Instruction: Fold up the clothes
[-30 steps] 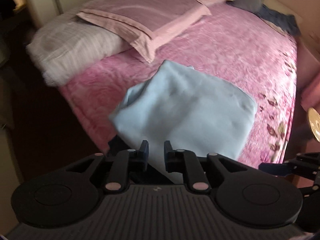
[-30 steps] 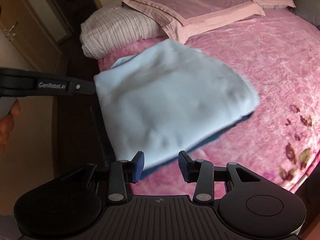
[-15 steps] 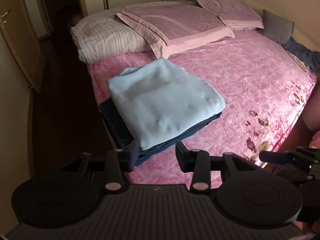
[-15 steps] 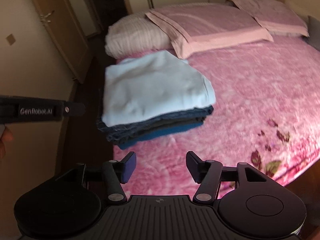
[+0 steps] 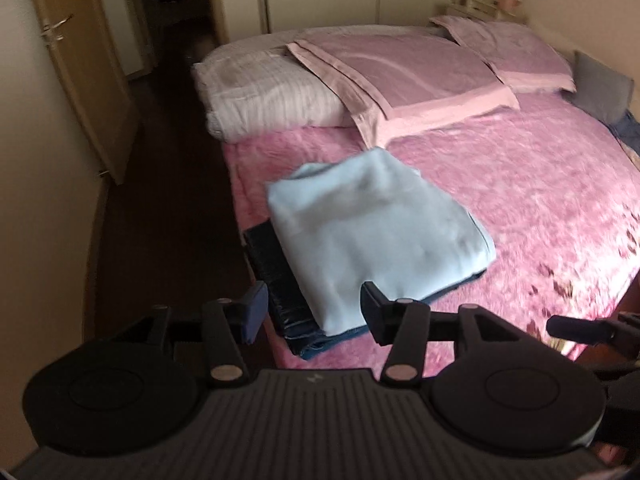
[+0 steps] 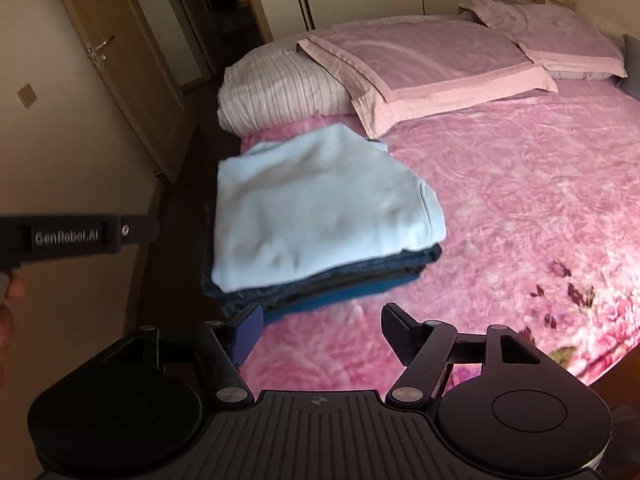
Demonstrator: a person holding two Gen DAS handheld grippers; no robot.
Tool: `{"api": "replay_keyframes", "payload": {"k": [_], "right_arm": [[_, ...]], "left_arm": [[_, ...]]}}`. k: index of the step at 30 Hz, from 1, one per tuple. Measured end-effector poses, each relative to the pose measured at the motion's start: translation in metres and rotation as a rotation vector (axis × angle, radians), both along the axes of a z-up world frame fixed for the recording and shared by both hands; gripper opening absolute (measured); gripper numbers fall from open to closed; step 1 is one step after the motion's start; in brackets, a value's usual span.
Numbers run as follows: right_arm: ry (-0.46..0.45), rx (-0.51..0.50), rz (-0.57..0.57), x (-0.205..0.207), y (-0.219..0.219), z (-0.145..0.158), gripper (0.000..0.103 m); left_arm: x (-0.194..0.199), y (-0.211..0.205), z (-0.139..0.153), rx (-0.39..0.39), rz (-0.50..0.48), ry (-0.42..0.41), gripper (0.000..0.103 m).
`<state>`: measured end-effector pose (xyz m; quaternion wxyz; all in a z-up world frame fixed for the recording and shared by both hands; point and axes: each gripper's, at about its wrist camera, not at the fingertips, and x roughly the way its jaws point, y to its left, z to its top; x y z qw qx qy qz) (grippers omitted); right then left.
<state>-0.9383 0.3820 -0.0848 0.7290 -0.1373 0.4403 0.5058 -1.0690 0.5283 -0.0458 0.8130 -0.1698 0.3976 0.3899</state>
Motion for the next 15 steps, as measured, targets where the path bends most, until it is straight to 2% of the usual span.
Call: {"api": "replay_keyframes", "payload": {"k": [2,8,12,15], "right_arm": [[-0.012,0.018,0.030,0.008,0.004,0.008,0.069],[-0.035,0.022,0.127,0.036,0.010,0.015,0.069],[-0.043,-0.003,0.236,0.058,-0.010,0.011,0.069],[-0.035,-0.007,0.278,0.076,-0.030,0.012,0.069]], "left_arm": [[0.000,-0.004,0.005,0.012,0.043,-0.013,0.055],[0.005,-0.031,0.000,0.011,0.227,-0.045,0.056],[0.019,-0.067,-0.011,-0.019,0.359,-0.045,0.056],[0.032,-0.102,-0.014,-0.034,0.408,-0.032,0.056]]}}
